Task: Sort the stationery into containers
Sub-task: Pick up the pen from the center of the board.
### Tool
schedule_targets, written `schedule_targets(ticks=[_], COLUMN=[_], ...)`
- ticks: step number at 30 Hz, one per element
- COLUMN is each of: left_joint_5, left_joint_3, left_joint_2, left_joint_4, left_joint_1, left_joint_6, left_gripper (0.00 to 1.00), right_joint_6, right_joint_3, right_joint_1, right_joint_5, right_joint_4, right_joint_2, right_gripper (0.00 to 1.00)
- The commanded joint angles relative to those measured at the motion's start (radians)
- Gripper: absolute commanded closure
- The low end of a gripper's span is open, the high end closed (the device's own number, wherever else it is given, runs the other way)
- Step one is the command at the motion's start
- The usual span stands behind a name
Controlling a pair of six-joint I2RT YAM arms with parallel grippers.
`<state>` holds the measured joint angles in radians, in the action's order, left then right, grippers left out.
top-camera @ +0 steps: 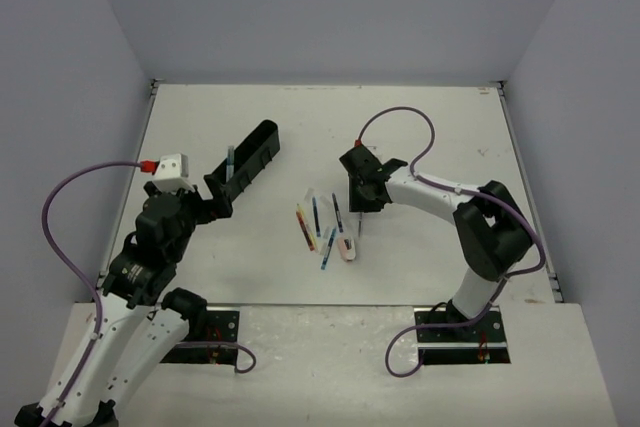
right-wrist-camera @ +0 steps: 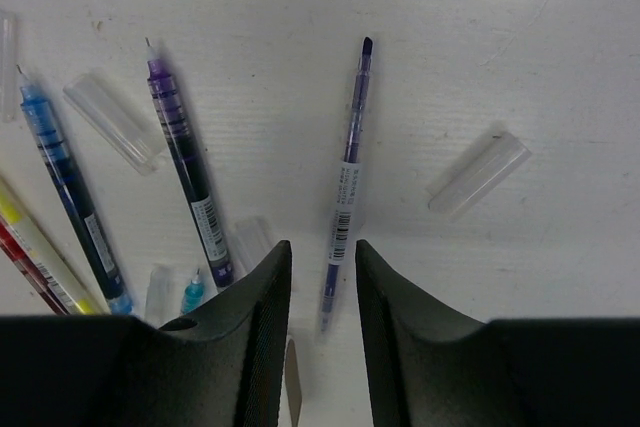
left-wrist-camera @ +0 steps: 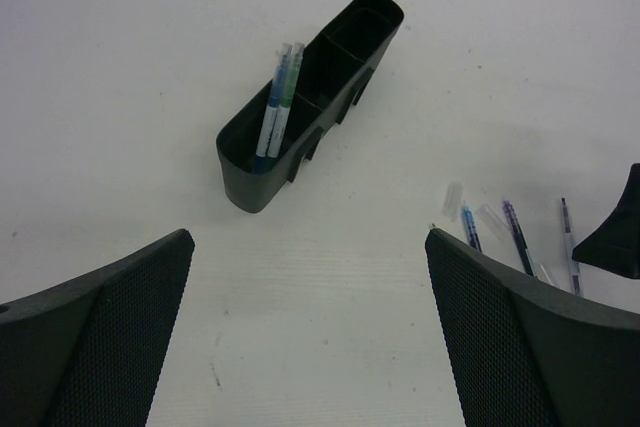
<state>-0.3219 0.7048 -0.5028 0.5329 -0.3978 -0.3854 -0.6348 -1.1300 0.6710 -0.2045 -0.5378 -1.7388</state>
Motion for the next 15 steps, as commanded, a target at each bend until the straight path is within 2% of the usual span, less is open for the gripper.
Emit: schedule_targets(ticks=[1, 11, 15], left_joint_5=[-0.006, -0.022, -0.023], left_joint_3=[-0.005, -0.006, -0.007], left_joint_2=[0.015, 0.016, 0.018], left_joint_4=[-0.022, -0.016, -0.015], left_joint_1=[-0.024, -0.056, -0.059], left_joint_6=[-0.016, -0.023, -0.024], left_gripper=[0.00, 0.00, 0.00], right_joint_6=[-0.030, -0.048, -0.054], right_joint_3=[-0.051, -0.054, -0.049], right_joint_1=[-0.011, -0.018, -0.018], right_joint_5=[0.027, 0.072, 0.079], right_joint_4=[-0.030, -0.036, -0.036], right_joint_2=[-0.028, -0.113, -0.134], right_gripper=[0.67, 0.75, 0.84])
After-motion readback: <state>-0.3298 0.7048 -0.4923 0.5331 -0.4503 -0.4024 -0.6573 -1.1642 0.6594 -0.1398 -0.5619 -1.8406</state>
